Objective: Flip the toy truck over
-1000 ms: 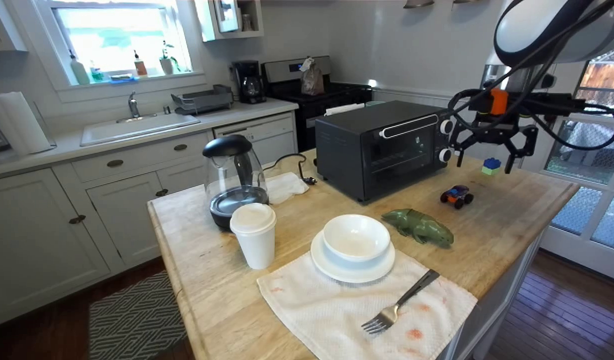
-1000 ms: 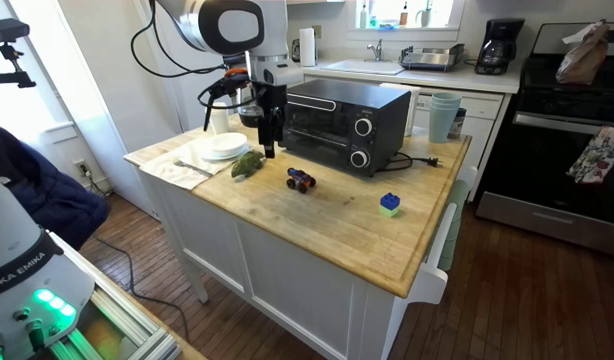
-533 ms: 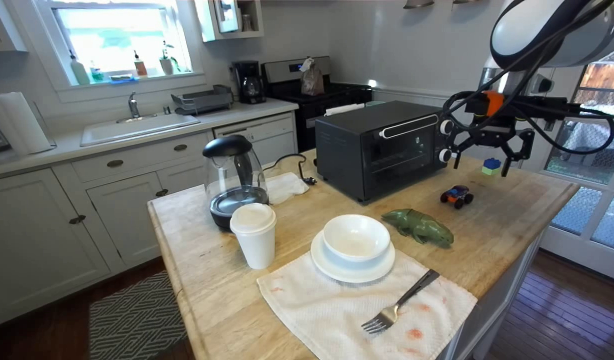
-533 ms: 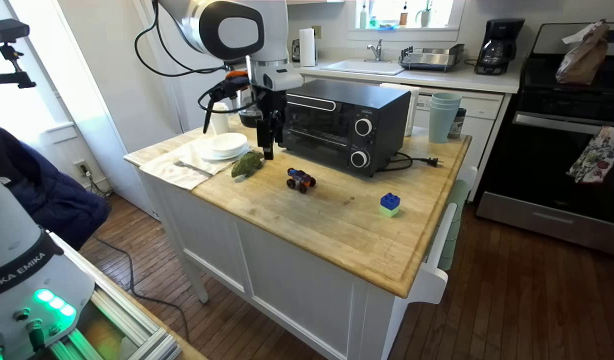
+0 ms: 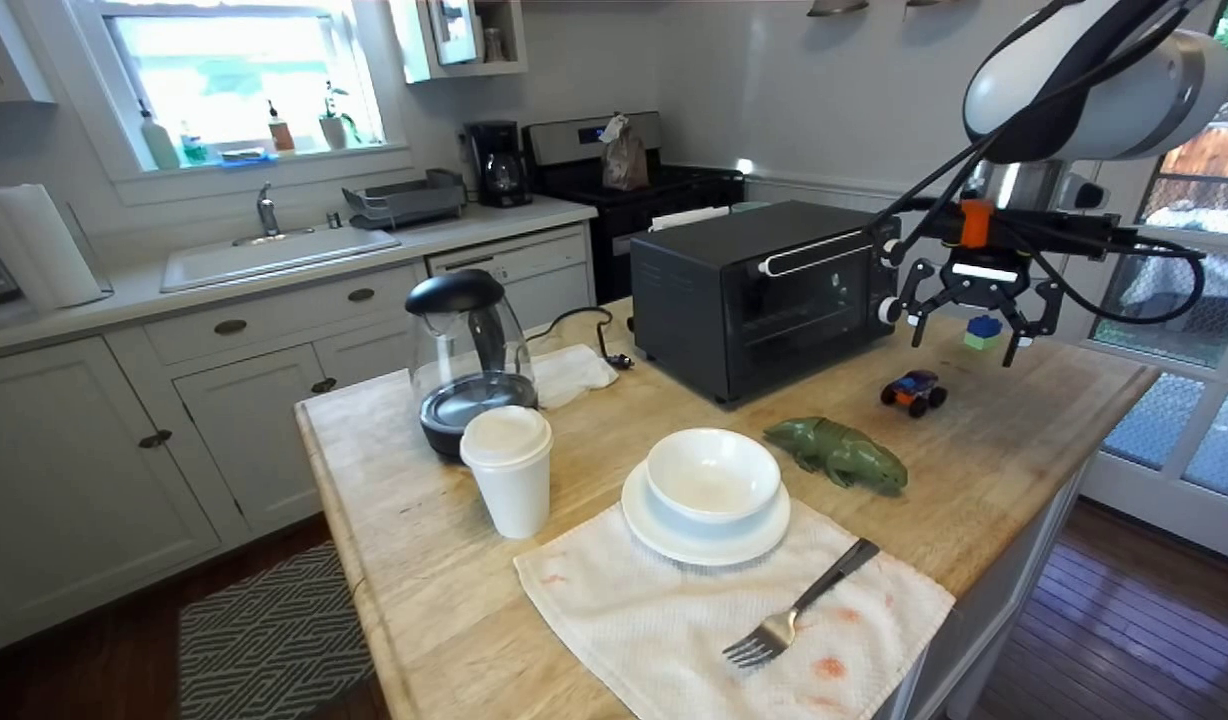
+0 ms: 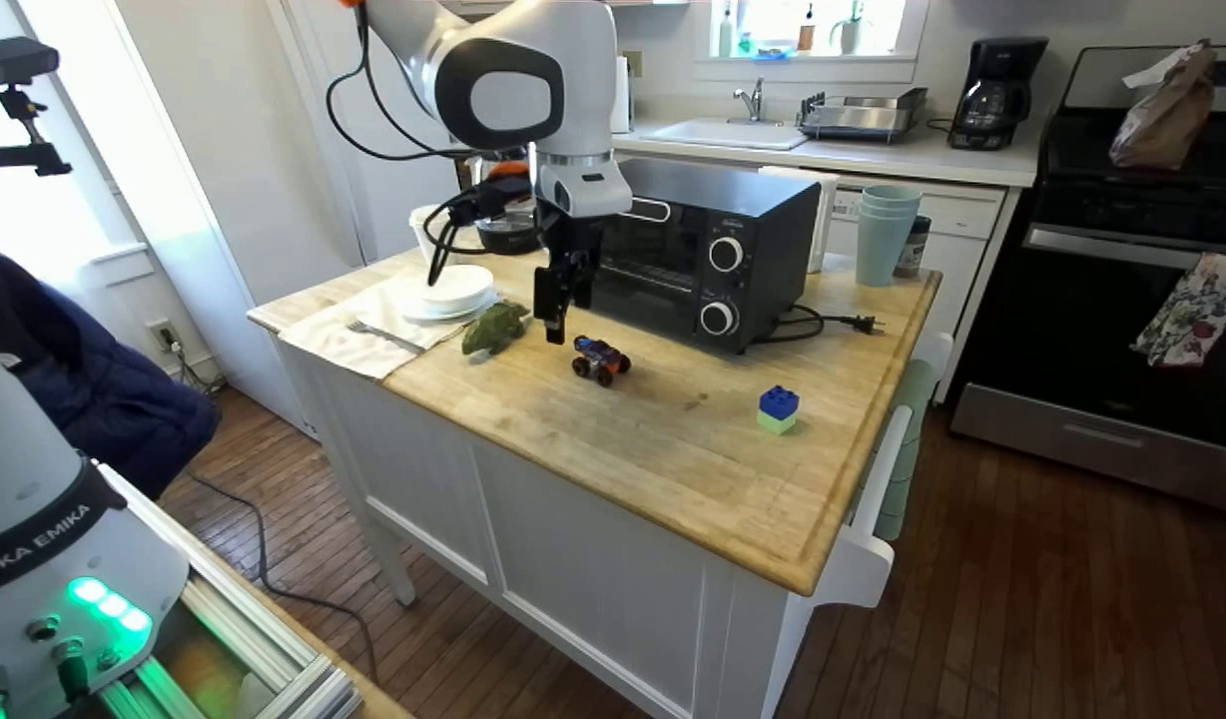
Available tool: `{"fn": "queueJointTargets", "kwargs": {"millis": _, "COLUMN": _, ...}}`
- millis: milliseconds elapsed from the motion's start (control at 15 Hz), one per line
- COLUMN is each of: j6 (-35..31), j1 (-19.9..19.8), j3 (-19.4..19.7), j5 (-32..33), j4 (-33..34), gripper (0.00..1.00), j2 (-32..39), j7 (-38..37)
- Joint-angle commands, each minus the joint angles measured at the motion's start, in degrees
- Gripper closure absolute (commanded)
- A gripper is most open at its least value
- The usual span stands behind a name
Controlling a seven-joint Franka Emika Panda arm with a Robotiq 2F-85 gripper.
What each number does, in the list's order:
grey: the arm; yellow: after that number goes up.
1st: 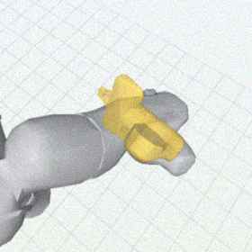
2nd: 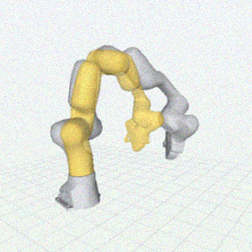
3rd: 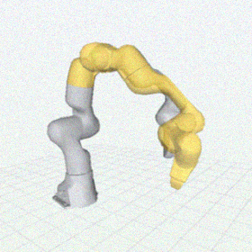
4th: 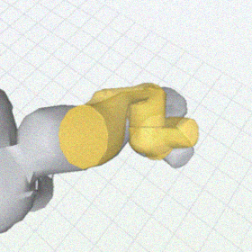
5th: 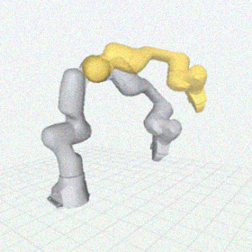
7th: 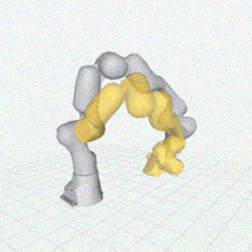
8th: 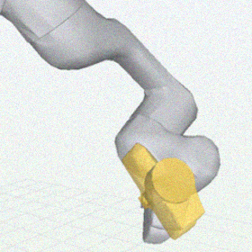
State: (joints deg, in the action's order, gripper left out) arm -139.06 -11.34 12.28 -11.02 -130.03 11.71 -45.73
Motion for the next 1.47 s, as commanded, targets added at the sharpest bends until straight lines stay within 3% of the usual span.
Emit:
{"fn": "queueJointTargets", "kwargs": {"millis": 0, "j6": -0.24, "j1": -0.48, "j3": 0.48, "j5": -5.84, "j4": 4.22, "gripper": 0.00, "j2": 4.91, "j7": -1.81}}
{"fn": "queueJointTargets", "kwargs": {"millis": 400, "j6": -1.83, "j1": -0.82, "j3": 1.21, "j5": -10.09, "j4": 7.72, "gripper": 0.00, "j2": 9.63, "j7": -5.52}}
{"fn": "queueJointTargets", "kwargs": {"millis": 1400, "j6": 2.76, "j1": -4.49, "j3": -0.23, "j5": -14.34, "j4": 15.88, "gripper": 0.00, "j2": 18.74, "j7": -2.89}}
